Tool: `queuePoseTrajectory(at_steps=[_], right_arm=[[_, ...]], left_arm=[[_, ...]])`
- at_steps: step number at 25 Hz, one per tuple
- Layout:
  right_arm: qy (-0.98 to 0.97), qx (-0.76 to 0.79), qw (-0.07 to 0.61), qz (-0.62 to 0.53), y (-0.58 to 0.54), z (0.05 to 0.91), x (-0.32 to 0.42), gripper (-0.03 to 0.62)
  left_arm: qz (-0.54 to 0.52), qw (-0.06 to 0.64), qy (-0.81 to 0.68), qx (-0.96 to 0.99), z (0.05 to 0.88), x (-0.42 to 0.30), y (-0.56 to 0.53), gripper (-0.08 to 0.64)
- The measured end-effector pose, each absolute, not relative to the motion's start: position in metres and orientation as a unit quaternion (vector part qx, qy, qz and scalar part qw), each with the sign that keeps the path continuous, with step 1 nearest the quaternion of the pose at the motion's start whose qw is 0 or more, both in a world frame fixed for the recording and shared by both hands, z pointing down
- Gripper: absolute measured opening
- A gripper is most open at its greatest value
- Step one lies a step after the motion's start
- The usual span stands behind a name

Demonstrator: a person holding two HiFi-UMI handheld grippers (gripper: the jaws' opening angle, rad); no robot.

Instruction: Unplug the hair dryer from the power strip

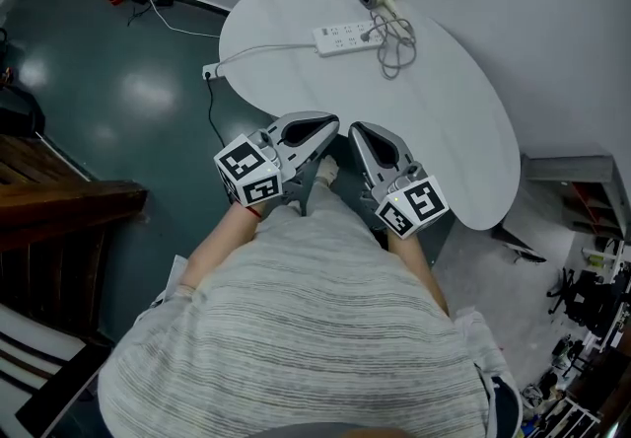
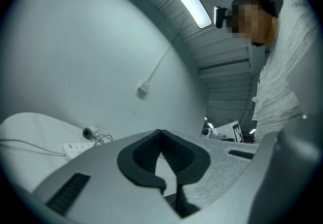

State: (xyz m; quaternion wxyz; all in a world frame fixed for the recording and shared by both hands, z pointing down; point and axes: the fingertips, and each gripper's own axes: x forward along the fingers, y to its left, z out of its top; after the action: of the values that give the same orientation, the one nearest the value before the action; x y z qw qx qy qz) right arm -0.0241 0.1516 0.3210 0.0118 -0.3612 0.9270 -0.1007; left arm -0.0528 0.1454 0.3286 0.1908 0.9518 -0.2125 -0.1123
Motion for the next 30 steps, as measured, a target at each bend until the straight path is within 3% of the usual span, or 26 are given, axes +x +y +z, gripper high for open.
queuePoseTrajectory(at_steps=[19,30], right_arm=[[0.931,-0.349,-0.013,-0.107,-0.001,0.338,0.033,0.025],[0.931,-0.344,-0.021,-0.119,-0.058,0.356,0.065,0.026]], left_arm=[[-0.083,0.197,-0.234,0.948,0.343,-0.001,-0.002,0.003],[-0.018,0.157,-0.250,0.955,0.359,0.027,-0.056,0.003]])
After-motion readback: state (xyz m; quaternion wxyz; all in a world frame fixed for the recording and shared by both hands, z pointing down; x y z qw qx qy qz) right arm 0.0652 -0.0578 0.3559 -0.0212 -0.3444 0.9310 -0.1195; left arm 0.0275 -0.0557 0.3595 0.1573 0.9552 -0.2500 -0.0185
